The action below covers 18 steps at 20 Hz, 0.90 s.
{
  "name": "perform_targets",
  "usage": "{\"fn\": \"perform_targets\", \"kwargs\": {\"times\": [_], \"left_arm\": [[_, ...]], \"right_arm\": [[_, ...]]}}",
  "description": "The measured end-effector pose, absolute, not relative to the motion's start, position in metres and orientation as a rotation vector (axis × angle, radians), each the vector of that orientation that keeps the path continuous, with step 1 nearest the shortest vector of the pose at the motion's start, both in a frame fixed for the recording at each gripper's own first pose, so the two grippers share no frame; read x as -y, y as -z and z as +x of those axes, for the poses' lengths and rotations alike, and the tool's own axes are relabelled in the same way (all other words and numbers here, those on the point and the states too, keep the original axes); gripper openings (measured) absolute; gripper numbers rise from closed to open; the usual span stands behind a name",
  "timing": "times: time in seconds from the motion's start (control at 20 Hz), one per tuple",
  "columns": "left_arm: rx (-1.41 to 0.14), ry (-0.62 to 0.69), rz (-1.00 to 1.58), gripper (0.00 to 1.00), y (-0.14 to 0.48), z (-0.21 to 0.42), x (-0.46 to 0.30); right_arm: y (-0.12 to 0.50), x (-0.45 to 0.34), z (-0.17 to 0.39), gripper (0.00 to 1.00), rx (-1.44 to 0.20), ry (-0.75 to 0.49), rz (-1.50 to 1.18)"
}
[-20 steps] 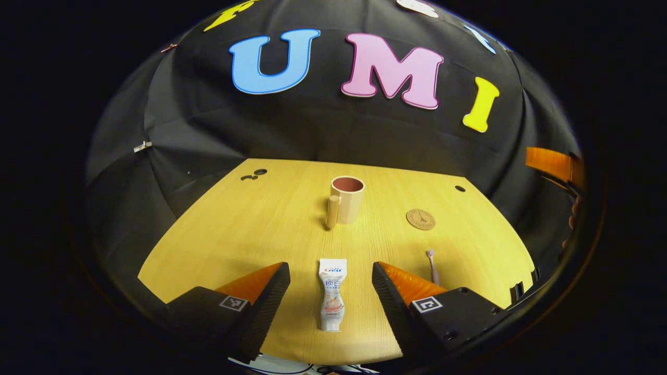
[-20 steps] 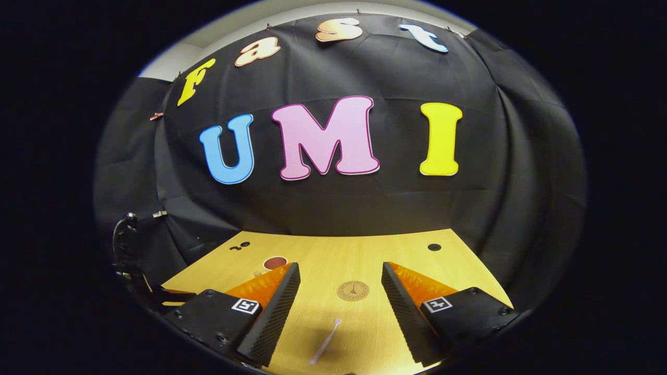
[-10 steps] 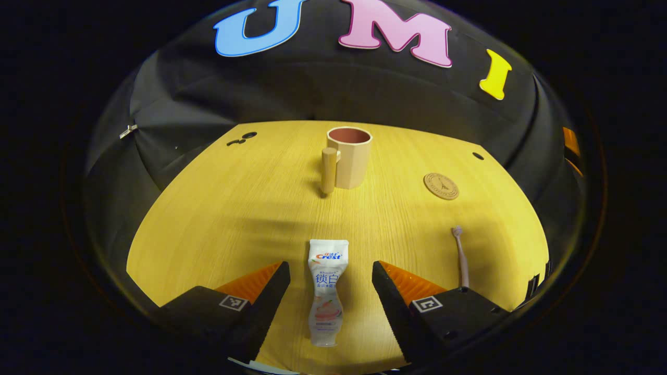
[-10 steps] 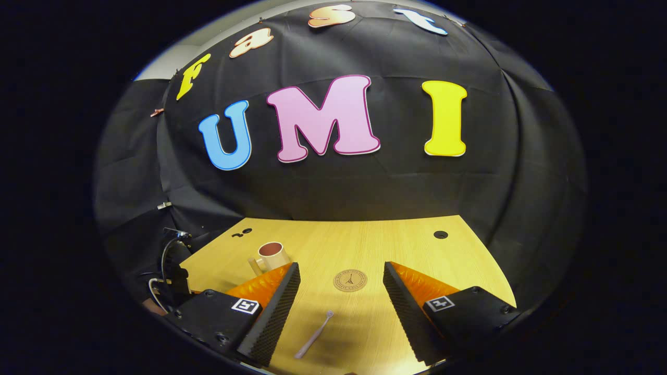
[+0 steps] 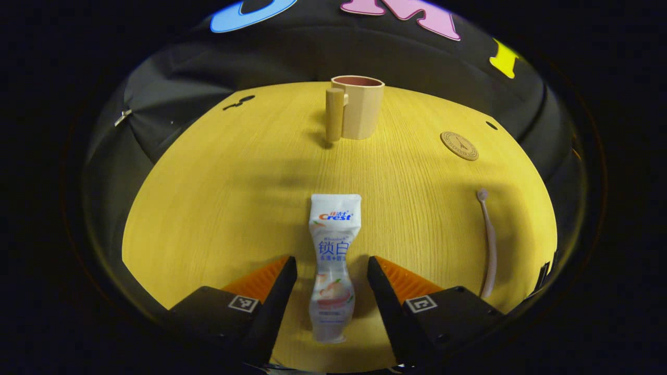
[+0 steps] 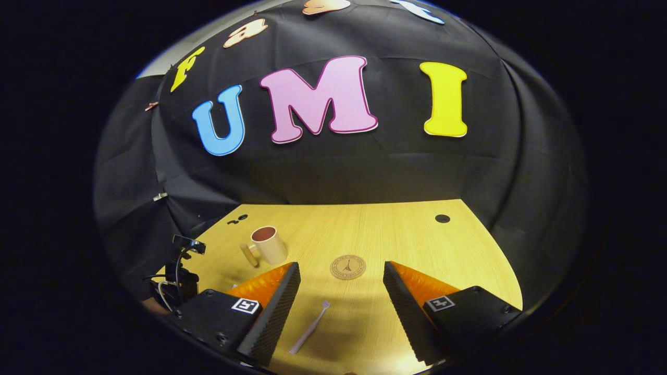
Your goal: Put the toothbrush and toothpaste on the desktop into the cup, then pick up the cup and place it on the coaster on the desktop.
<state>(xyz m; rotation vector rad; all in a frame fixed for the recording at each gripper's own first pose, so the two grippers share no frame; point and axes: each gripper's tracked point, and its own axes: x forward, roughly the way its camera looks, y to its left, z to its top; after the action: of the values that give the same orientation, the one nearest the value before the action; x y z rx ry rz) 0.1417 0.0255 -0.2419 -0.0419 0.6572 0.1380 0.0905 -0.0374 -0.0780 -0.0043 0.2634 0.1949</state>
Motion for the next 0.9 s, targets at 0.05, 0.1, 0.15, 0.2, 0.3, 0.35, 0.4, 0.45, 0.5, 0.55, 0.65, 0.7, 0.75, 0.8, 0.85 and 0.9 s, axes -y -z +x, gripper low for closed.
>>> {"fn": "perform_targets", "kwargs": {"times": [0.05,0.1,0.15,0.2,0.3,0.35,0.4,0.45,0.5,0.55,0.65,0.7,0.75,0.8,0.85,0.9], "left_arm": [[-0.651,-0.134,-0.039,0.84,0.244,0.144,-0.026],[-0.652,-0.127,-0.034,0.82,0.243,0.146,-0.027],[-0.646,-0.121,-0.025,0.81,0.242,0.146,-0.028],[-0.649,-0.124,-0.023,0.75,0.241,0.148,-0.029],[-0.657,-0.102,-0.010,0.62,0.241,0.148,-0.027],[-0.669,-0.090,0.010,0.53,0.241,0.148,-0.025],[-0.678,-0.077,0.031,0.39,0.239,0.147,-0.024],[-0.687,-0.059,0.046,0.39,0.242,0.148,-0.026],[-0.692,-0.045,0.047,0.34,0.242,0.148,-0.026],[-0.684,-0.032,0.039,0.33,0.243,0.149,-0.026],[-0.673,-0.005,0.026,0.29,0.242,0.149,-0.027],[-0.670,0.011,0.016,0.27,0.243,0.147,-0.027],[-0.666,0.023,0.010,0.25,0.242,0.146,-0.027],[-0.661,0.034,0.009,0.24,0.242,0.139,-0.026],[-0.644,0.040,0.022,0.23,0.240,0.134,-0.029],[-0.612,0.039,0.030,0.22,0.233,0.132,-0.032]], "right_arm": [[0.081,0.035,0.088,0.99,-0.275,-0.190,-0.014],[0.084,0.031,0.085,0.99,-0.285,-0.184,-0.022],[0.088,0.026,0.083,0.99,-0.295,-0.177,-0.027],[0.092,0.021,0.080,0.99,-0.309,-0.170,-0.030],[0.107,0.011,0.074,0.99,-0.354,-0.151,-0.045],[0.114,0.006,0.069,0.99,-0.374,-0.143,-0.058],[0.120,0.003,0.066,0.99,-0.391,-0.132,-0.068],[0.124,0.000,0.061,0.99,-0.405,-0.127,-0.074],[0.129,-0.002,0.057,0.99,-0.422,-0.120,-0.076],[0.136,-0.004,0.055,0.99,-0.445,-0.114,-0.075],[0.148,-0.004,0.048,0.99,-0.488,-0.097,-0.075],[0.155,-0.001,0.044,0.99,-0.509,-0.079,-0.079],[0.158,0.000,0.043,0.99,-0.520,-0.068,-0.076],[0.160,0.001,0.042,0.99,-0.519,-0.056,-0.070],[0.158,0.003,0.043,0.99,-0.506,-0.042,-0.072],[0.159,0.003,0.044,0.99,-0.498,-0.031,-0.085]]}}
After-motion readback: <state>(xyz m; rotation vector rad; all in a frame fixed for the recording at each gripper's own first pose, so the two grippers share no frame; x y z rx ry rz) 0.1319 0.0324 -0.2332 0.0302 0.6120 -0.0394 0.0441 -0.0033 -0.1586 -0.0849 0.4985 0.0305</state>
